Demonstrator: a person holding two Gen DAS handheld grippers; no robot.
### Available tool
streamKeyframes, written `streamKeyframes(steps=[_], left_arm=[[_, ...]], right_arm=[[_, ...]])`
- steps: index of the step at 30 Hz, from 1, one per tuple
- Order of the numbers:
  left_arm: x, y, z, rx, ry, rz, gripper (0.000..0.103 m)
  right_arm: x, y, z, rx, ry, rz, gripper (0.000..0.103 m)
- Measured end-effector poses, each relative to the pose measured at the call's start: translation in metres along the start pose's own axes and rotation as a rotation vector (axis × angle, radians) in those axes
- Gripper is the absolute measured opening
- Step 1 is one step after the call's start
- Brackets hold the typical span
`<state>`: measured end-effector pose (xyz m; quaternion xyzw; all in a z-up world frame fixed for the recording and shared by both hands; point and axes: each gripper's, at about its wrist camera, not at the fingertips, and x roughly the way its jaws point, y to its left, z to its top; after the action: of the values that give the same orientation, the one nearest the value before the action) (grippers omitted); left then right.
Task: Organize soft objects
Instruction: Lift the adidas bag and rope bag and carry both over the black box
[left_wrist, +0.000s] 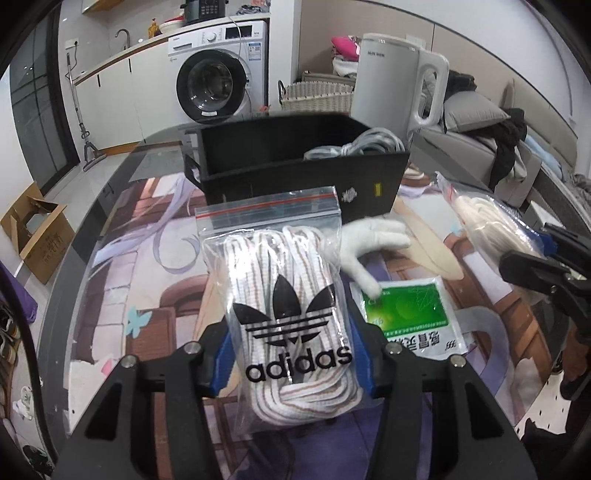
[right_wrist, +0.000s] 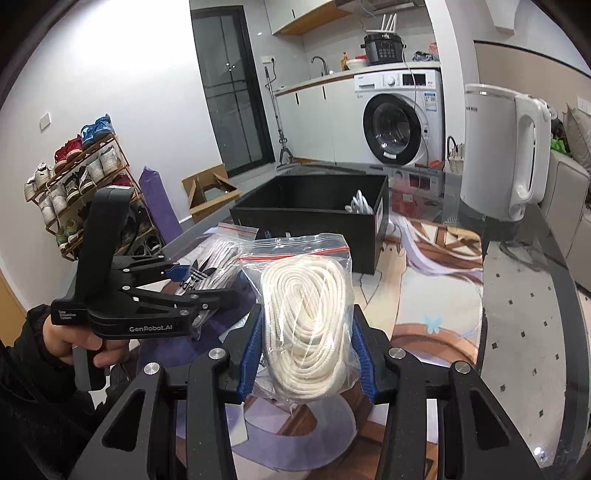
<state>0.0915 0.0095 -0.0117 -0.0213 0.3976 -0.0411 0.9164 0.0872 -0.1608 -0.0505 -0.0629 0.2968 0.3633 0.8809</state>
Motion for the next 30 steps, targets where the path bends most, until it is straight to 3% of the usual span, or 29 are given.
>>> streamKeyframes(steps=[14,30], left_arm=[[-0.03,0.008,0.035,-0.025,-0.101,-0.01,0.052],[-0.015,0.017,0.074,-0.055,-0.102,-0.042,0.052]], right_arm=[[0.011,0.011,0.047,-0.012,-0.052,-0.111,0.044],[0.044,0.013,0.087,-0.035,-0.04,-0.158,0.044]])
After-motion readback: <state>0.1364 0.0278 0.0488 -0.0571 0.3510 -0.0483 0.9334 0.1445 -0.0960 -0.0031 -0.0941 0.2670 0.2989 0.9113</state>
